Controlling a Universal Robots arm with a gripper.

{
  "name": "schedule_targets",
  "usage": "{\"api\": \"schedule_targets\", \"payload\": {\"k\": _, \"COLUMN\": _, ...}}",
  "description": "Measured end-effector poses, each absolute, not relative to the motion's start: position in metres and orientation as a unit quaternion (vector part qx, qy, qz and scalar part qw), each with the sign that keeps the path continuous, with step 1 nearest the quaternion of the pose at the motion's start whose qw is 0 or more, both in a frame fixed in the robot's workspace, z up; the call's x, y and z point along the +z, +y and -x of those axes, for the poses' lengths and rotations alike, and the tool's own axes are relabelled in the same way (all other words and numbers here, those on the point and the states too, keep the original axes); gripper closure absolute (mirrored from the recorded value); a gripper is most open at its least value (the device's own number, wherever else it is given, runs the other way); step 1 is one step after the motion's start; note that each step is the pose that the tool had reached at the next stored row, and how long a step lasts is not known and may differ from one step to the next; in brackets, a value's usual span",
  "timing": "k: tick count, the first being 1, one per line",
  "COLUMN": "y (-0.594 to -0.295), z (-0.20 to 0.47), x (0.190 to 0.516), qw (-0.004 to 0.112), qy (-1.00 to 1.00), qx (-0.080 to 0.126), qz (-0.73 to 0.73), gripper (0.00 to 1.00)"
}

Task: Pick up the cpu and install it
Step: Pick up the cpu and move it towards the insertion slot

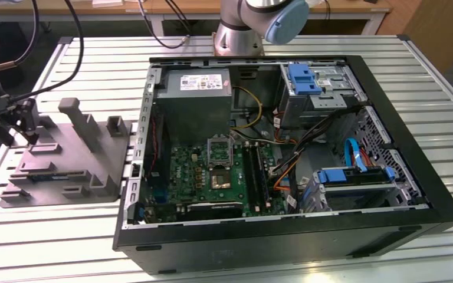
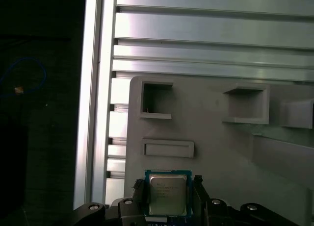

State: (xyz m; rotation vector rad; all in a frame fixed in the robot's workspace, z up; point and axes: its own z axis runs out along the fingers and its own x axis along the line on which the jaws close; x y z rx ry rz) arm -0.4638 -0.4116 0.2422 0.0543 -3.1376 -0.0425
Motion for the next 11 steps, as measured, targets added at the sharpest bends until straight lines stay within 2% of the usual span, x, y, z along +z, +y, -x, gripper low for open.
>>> {"api": "schedule_targets", "payload": {"k": 11, "y": -0.4116, "z": 0.4638, "x": 0.2451, "qw": 0.002, "qy": -1.0, "qx": -0.014, "qz": -0.017, "gripper": 0.53}}
